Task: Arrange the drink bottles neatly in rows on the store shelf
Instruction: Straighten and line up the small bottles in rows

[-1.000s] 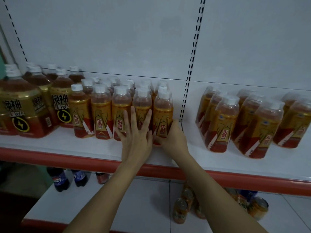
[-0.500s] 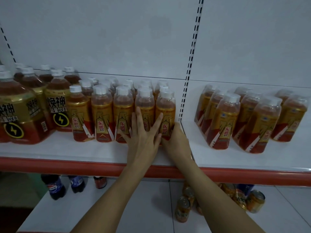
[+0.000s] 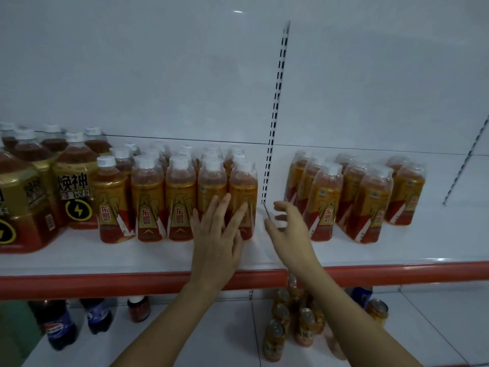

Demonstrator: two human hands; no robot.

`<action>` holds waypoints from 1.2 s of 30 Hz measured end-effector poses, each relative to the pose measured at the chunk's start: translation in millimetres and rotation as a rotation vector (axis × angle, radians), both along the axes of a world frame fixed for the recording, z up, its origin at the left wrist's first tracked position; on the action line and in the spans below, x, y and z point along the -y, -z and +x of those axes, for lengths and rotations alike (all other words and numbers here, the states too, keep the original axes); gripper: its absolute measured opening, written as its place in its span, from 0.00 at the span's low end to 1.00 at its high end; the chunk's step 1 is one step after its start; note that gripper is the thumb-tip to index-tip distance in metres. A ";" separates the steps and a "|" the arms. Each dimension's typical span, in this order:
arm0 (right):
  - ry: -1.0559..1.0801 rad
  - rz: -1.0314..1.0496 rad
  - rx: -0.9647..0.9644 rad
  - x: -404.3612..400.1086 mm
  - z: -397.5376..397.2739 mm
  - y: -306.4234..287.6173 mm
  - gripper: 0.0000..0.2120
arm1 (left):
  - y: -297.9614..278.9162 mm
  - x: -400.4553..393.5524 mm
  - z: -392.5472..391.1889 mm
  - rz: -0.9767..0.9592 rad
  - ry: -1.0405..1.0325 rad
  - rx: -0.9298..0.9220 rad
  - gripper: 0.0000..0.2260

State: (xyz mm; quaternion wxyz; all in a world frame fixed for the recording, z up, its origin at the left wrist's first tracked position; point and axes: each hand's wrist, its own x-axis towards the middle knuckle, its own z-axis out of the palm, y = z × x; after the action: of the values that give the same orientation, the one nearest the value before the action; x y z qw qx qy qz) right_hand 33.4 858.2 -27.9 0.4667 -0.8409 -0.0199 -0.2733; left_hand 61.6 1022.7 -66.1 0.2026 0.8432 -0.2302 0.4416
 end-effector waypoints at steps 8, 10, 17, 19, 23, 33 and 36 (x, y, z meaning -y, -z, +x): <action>0.159 0.023 0.324 87.3 -2.4 -90.4 0.08 | -48.3 85.3 0.1 -0.255 0.359 -0.160 0.22; 0.136 -0.044 0.268 107.7 11.6 -115.7 0.09 | -68.1 108.3 22.8 -0.293 0.345 -0.224 0.21; -0.050 -0.351 -0.243 160.8 86.4 -183.9 0.09 | -126.5 166.4 128.3 -0.327 0.244 -0.333 0.19; -0.111 -0.443 -0.360 166.9 104.6 -186.4 0.10 | -138.8 176.8 151.2 -0.249 0.211 -0.434 0.19; -0.199 -0.584 -0.510 176.1 126.8 -186.1 0.13 | -151.2 187.7 171.4 0.104 0.303 -0.560 0.18; -0.268 -0.565 -0.529 180.7 137.7 -183.0 0.11 | -181.7 187.1 171.3 0.131 0.397 -0.794 0.12; -0.207 -0.632 -0.504 178.0 137.6 -185.3 0.11 | -185.5 189.7 177.4 0.215 0.377 -0.752 0.18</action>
State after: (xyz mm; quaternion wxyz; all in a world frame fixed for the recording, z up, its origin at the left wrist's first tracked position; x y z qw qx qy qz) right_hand 171.0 680.2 157.4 0.2010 -0.9769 -0.0725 0.0092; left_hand 239.0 833.0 119.4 0.2603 0.9049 -0.3352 0.0326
